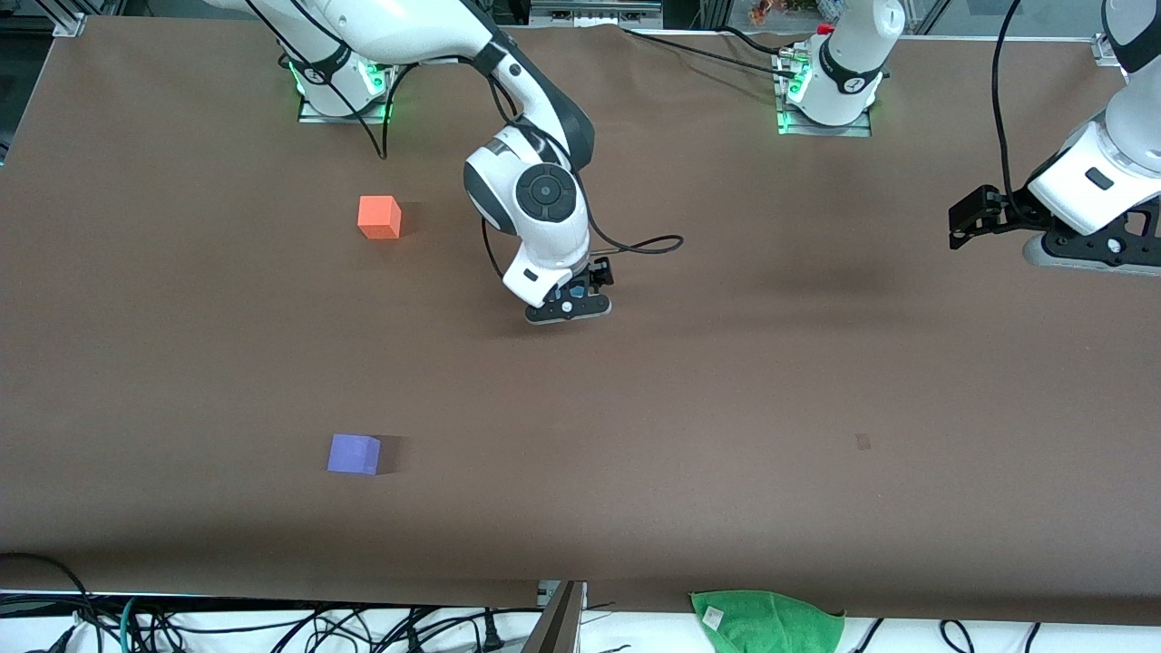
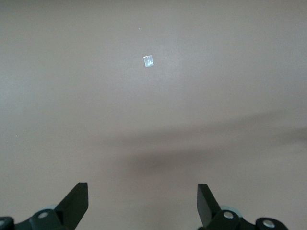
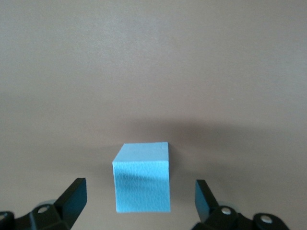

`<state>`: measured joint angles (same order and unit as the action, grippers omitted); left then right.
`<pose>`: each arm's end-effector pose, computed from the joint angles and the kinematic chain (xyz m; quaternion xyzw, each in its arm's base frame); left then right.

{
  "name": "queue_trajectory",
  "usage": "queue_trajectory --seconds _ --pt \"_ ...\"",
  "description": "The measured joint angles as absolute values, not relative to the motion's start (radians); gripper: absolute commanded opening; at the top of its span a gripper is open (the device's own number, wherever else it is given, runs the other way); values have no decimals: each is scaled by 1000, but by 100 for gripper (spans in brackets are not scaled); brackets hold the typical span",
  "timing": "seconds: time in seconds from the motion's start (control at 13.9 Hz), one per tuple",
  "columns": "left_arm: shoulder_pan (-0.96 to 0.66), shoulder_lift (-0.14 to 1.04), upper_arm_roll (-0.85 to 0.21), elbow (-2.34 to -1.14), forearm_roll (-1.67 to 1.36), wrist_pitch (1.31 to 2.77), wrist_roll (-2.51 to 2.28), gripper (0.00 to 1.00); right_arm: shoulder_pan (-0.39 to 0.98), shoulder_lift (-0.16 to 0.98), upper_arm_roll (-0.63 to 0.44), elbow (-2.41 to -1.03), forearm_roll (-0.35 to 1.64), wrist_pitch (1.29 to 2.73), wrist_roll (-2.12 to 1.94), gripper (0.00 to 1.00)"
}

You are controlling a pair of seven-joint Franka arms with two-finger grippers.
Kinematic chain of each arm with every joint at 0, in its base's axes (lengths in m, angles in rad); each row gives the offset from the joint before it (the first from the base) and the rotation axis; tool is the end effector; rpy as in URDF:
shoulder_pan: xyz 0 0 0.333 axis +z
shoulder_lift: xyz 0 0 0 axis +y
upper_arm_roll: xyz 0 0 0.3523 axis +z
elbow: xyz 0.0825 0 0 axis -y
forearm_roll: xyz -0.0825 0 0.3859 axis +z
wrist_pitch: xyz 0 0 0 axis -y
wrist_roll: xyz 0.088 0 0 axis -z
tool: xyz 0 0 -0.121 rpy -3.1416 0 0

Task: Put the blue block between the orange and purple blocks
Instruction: 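Grasp the blue block with the right gripper while the left gripper withdraws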

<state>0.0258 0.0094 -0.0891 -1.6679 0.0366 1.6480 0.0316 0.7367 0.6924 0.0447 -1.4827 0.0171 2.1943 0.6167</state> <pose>0.5619 -0.0312 0.6021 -0.9985 0.0491 0.0143 0.0180 0.5314 0.5196 0.2813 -0.9971 -0.0721 0.0061 0.0226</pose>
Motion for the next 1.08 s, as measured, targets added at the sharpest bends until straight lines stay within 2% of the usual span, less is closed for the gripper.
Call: queue_trajectory --seconds 0.29,0.86,0.94,1.01,1.08 --pt "26 9 -88 -1668 37 1647 32 100 760 700 44 -1575 17 2328 619 100" --pt "26 7 -88 -1666 37 1634 34 100 770 700 38 -1650 -7 2415 620 100" --pt "25 7 -89 -1666 37 1632 34 100 771 700 38 -1653 -7 2420 620 85" --pt "25 7 -89 -1666 37 1632 34 100 771 700 38 -1654 -7 2422 620 65" --pt "24 7 -89 -1665 37 1631 35 100 771 700 38 -1654 -7 2423 620 52"
